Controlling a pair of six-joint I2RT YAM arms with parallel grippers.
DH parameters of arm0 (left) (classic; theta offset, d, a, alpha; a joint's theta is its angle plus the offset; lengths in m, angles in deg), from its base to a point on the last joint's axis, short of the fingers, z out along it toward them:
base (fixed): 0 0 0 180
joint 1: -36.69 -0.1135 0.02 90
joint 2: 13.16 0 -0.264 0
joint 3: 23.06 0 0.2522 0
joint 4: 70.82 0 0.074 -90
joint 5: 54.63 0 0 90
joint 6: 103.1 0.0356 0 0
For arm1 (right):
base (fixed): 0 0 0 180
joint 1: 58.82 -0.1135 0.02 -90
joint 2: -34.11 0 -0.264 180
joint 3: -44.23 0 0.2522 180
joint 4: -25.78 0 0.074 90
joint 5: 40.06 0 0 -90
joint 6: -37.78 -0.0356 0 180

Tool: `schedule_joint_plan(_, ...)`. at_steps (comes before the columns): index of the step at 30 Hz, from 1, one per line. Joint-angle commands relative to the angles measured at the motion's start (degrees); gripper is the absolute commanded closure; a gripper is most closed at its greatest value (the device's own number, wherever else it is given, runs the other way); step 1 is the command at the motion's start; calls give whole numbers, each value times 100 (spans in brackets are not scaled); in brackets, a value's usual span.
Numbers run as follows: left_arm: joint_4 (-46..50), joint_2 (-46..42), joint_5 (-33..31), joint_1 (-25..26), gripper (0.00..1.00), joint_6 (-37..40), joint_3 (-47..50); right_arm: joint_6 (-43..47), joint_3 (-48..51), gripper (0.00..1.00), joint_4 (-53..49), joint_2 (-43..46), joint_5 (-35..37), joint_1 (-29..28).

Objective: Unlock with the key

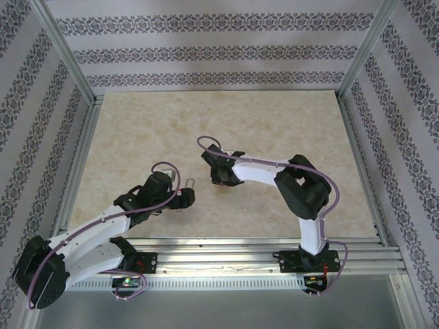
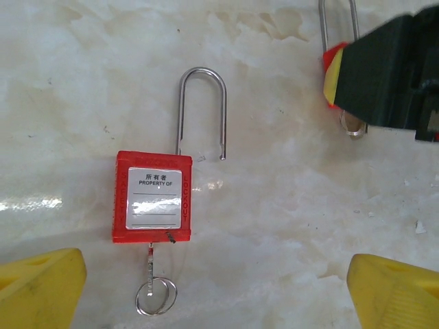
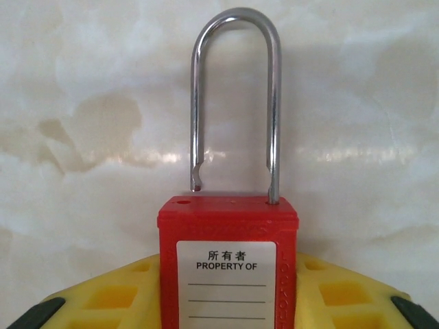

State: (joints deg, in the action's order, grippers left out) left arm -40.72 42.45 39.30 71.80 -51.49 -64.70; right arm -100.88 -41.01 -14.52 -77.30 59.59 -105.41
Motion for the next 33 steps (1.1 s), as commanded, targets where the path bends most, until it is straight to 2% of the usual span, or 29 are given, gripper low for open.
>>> schedule_joint_plan(1, 331, -258, -195, -84, 0, -154, -167, -468, 348, 69, -603, 202, -233, -474)
schedule_joint_plan(7, 737, -821, -526, -168, 0, -184, -398, -1108, 400, 66, -683, 227, -190, -1165)
schedule_joint_plan(11, 1020, -1110, -586, -320, 1, -92, -588, -1260, 339, 62, -659, 97, -230, -1282)
schedule_joint_plan(17, 1384, -1270, -782, -618, 0, 31, -768, -1271, 308, 41, -751, 403, -113, -1273)
schedule_joint_plan(22, 1309, -1351, -632, -1356, 0, 85, -785, -1002, 326, 28, -1053, 1175, 121, -1236)
schedule_joint_plan(23, 1231, -1328, -587, -1528, 1, 122, -779, -910, 416, 25, -1087, 1447, 218, -1171)
schedule_joint_plan(25, 1069, -1236, -592, -1833, 1, 224, -754, -648, 643, 11, -1109, 2052, 388, -930)
schedule_joint_plan(26, 935, -1162, -624, -1992, 0, 311, -737, -405, 792, 10, -1091, 2393, 433, -726)
schedule_joint_plan(27, 800, -1086, -682, -2127, 0, 407, -716, -134, 923, 3, -1068, 2710, 533, -526)
schedule_joint_plan(31, -282, -614, -974, -2701, 0, 937, -503, 1575, 1752, 2, -560, 3989, 1573, 530)
schedule_joint_plan(33, -1266, -351, -1513, -2839, 1, 1432, -191, 2631, 2221, 2, 106, 4430, 1917, 1189)
